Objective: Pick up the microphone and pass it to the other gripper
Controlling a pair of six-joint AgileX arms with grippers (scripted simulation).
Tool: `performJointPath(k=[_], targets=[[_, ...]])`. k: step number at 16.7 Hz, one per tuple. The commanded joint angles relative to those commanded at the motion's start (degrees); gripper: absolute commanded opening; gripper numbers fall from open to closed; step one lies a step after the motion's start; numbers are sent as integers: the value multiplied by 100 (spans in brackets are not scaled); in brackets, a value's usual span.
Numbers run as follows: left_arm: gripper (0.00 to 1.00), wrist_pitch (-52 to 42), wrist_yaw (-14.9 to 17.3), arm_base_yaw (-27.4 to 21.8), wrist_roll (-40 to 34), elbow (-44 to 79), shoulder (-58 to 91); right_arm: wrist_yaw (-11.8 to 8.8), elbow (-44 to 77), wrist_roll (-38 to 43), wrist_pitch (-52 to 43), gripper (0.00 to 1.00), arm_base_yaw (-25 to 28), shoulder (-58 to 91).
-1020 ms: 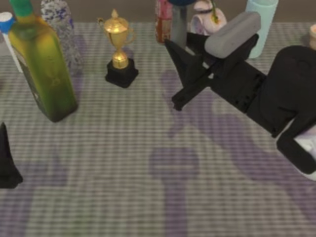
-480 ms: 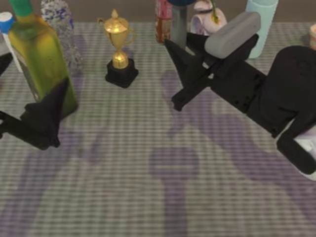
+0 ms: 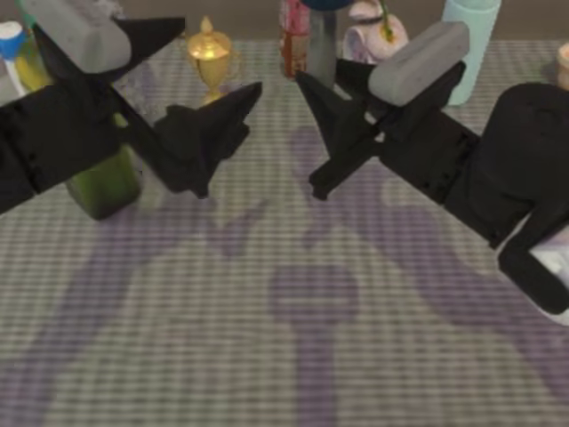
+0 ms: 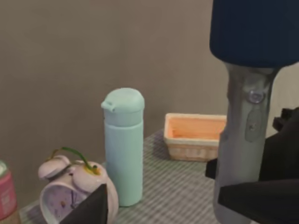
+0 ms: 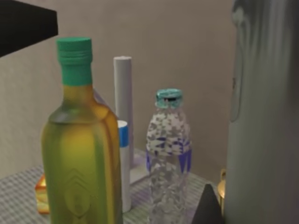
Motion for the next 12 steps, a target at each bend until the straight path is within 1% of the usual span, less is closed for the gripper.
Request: performJointPath(k=[3,8,10,12], targets=[[100,97,153,-102,-2,158,309,0,0,0,0,0,0,0],[100,92,136,-86,-3,149,307,0,0,0,0,0,0,0],[100,158,43,-207,-7,338,521,0,0,0,0,0,0,0],[100,277,-138,-406,-12,677,974,0,0,0,0,0,0,0]])
